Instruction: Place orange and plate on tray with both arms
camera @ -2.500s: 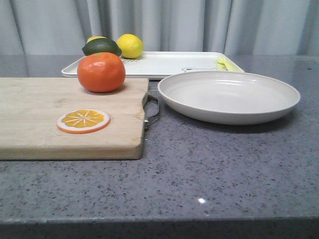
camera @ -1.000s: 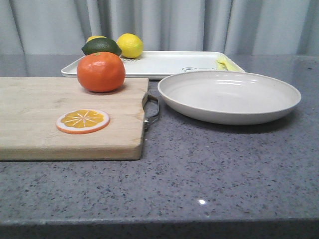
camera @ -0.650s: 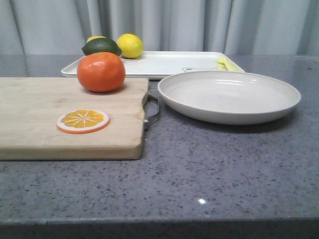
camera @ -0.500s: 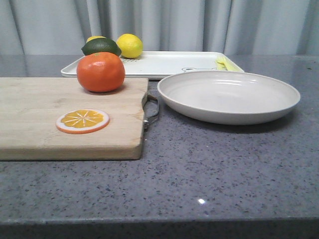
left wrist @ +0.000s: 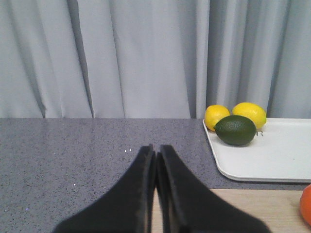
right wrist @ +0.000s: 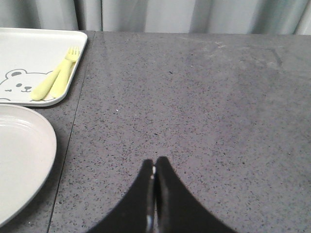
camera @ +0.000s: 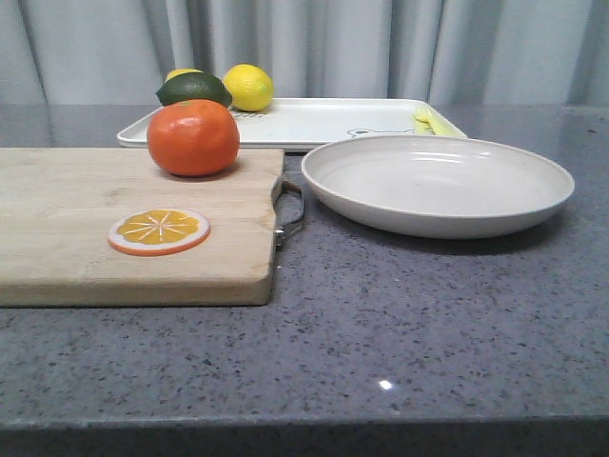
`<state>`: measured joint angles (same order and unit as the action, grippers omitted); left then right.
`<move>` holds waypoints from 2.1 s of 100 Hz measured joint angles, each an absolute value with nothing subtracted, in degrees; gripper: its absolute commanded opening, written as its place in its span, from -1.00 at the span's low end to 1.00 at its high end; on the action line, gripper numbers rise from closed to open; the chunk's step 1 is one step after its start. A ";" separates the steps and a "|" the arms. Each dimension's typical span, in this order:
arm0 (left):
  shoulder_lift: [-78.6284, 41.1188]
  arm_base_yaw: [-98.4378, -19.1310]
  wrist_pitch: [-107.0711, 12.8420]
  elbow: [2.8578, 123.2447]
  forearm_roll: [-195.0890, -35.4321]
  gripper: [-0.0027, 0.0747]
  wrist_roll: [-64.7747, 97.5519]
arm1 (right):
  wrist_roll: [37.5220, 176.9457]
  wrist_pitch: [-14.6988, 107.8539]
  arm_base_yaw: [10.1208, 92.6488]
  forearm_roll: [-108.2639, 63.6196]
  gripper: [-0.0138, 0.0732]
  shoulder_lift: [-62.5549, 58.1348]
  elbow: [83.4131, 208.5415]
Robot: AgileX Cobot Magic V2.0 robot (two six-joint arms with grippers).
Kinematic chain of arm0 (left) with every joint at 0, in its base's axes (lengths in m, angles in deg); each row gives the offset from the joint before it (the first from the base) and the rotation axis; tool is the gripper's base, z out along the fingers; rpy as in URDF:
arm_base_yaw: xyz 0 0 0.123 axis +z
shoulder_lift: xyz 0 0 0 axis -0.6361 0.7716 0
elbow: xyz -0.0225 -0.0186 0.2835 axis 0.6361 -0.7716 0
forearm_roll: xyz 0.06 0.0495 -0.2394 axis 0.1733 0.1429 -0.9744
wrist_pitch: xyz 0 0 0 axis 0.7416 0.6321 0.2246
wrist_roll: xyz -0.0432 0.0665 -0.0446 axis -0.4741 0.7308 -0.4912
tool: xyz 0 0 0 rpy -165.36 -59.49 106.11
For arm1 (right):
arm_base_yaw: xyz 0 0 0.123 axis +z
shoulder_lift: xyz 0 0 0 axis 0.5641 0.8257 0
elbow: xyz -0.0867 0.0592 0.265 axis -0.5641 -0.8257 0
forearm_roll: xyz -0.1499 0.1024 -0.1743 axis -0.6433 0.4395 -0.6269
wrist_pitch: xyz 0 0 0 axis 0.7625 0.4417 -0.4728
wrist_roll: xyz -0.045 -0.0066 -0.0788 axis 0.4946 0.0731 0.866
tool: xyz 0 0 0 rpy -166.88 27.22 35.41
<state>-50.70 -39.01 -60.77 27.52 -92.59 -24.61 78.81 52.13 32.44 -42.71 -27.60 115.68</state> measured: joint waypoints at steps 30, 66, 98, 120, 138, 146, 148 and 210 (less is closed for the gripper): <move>-50.01 -39.01 -62.47 27.80 -92.59 -0.98 -24.61 | 78.81 52.59 32.44 -41.80 -0.83 -27.39 115.68; -43.30 -39.01 -58.34 34.63 -92.59 0.05 -24.61 | 78.81 52.81 32.44 -41.68 -0.83 -27.39 115.68; -34.62 -42.34 -55.29 42.09 -92.59 0.63 -24.61 | 78.81 52.94 32.44 -41.68 -0.83 -27.39 115.68; -25.56 -49.56 -48.09 49.37 -92.59 0.62 -24.61 | 78.81 52.94 32.44 -41.68 -0.83 -27.39 115.68; -16.15 -56.49 -40.48 57.71 -93.51 0.62 -24.61 | 78.81 52.94 32.44 -41.68 -0.83 -27.39 115.68; -11.56 -59.03 -37.78 61.39 -93.91 0.62 -24.61 | 78.81 52.94 32.44 -41.68 -0.83 -27.39 115.68; -10.76 -59.65 -36.92 62.41 -94.07 0.62 -24.61 | 78.81 52.94 32.44 -41.68 -0.83 -27.39 115.68; 17.93 -65.14 -17.87 85.79 -100.76 0.62 -24.61 | 78.81 52.94 32.44 -41.65 -0.83 -27.39 115.68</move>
